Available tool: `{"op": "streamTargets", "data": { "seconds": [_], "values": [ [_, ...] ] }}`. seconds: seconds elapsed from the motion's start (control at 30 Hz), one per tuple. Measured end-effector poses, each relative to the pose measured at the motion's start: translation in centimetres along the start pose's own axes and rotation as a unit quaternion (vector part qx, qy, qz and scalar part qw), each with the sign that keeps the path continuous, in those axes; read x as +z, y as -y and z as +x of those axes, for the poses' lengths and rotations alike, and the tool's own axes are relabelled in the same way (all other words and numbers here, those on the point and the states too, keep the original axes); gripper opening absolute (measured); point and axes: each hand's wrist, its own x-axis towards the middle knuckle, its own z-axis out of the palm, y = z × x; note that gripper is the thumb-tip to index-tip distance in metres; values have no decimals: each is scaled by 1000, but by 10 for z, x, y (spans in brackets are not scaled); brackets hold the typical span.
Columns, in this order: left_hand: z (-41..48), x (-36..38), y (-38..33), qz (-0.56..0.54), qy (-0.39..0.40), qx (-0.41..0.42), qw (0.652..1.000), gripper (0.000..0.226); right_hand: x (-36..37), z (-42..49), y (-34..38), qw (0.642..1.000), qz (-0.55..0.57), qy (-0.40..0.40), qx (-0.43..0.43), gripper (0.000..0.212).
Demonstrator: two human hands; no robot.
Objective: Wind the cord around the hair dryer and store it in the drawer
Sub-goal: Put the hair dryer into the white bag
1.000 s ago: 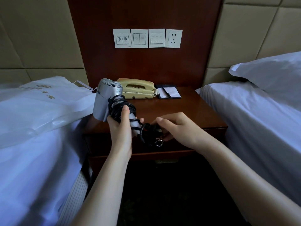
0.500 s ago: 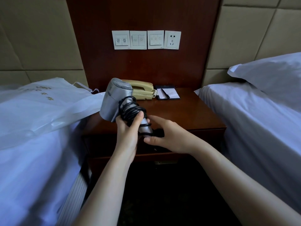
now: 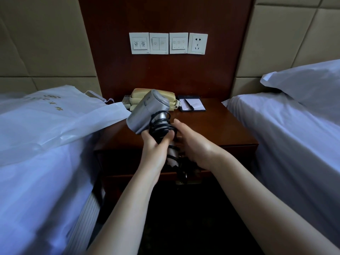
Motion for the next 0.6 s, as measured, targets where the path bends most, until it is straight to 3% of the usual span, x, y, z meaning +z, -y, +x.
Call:
{"op": "streamTargets", "data": {
  "seconds": [0.13, 0.33, 0.5, 0.6],
  "values": [
    [-11, 8, -2, 56, 44, 39, 997, 28, 2, 7, -7, 997, 10, -61, -54, 48],
    [-9, 4, -10, 61, 116, 34, 991, 24, -1, 5, -8, 991, 67, -79, -90, 41],
    [-5, -17, -18, 136, 103, 61, 983, 24, 4, 8, -11, 987, 112, -84, -80, 38],
    [-1, -37, -22, 205, 37, 82, 975, 19, 3, 10, -8, 981, 149, -101, -72, 41]
  ]
}}
